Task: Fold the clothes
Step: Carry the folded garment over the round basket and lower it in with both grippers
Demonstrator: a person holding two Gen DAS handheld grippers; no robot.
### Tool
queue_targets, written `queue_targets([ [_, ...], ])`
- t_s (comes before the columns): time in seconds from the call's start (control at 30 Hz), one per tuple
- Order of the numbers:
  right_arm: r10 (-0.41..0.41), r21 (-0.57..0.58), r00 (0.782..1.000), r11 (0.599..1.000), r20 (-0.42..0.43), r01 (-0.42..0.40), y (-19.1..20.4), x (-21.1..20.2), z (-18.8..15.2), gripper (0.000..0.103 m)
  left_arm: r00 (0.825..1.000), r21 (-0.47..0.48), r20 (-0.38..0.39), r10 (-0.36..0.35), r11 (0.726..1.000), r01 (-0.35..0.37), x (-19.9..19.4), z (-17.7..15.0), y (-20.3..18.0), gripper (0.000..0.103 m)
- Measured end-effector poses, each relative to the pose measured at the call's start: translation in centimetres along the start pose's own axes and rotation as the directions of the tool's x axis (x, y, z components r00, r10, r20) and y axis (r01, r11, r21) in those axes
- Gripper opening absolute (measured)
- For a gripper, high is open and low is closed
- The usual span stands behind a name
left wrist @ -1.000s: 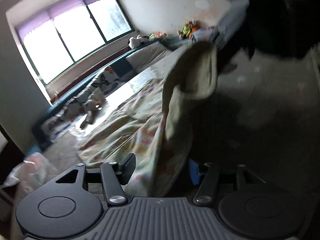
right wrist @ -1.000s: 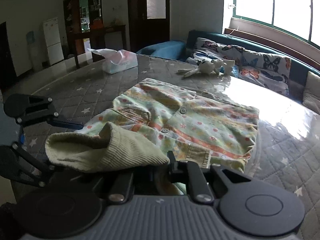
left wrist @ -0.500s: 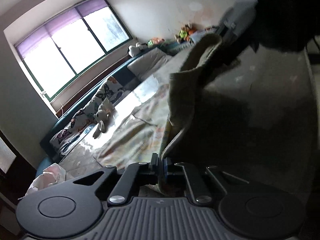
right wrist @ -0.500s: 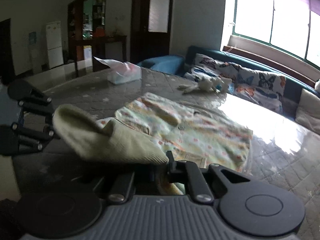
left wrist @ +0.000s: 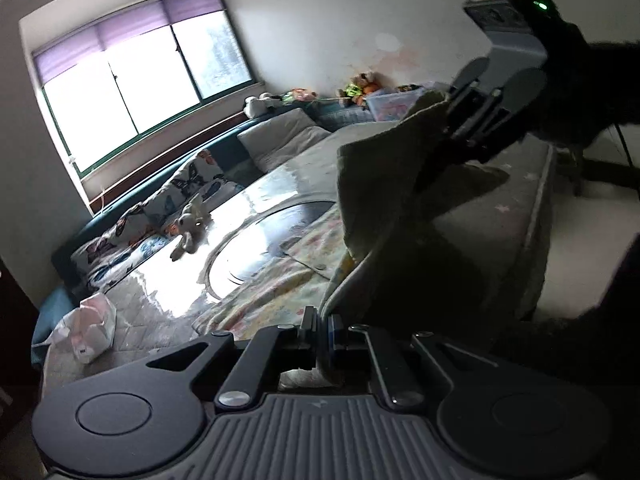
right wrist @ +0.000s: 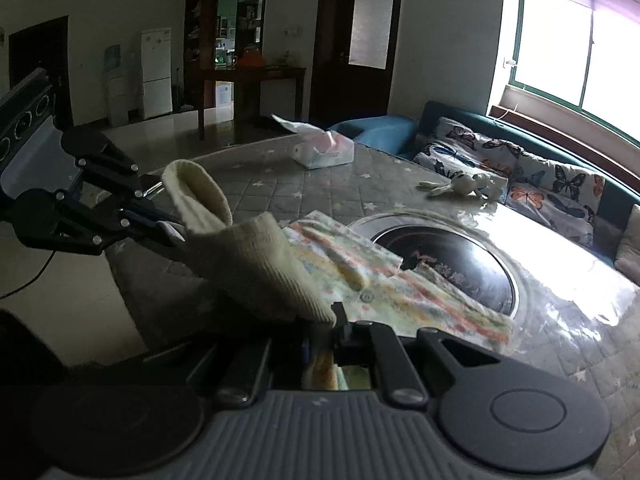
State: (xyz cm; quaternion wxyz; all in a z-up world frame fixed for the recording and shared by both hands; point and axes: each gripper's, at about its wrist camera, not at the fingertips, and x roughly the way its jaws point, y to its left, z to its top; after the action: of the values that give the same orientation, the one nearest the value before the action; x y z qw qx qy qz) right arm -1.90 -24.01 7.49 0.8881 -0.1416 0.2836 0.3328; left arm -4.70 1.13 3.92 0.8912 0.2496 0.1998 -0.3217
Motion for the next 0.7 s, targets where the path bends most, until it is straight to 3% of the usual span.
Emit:
queue_targets([
  [0.3,0.010,0.028,1.000,1.000,-0.025,-0.009,-5.6,4.4,4.1,0.008,1.000,-0.143,-0.016,0.017,0.989,-0.019,6.2,2.1,6.4,0.006],
  [0.5,0.022,0.038,0.995,0.999,-0.093,-0.018,-9.9,10.3,6.2,0.008,0.993,-0.201,-0.115,-0.002,0.979,-0.021,12.4,2.0,10.4,0.006],
  [0.7,-0.017,0.093,0.987,0.995,-0.158,0.032,-12.1,16.6,4.9,0.012,0.977,-0.264,-0.214,-0.020,0.964,-0.038,17.6,0.3,12.6,0.007],
])
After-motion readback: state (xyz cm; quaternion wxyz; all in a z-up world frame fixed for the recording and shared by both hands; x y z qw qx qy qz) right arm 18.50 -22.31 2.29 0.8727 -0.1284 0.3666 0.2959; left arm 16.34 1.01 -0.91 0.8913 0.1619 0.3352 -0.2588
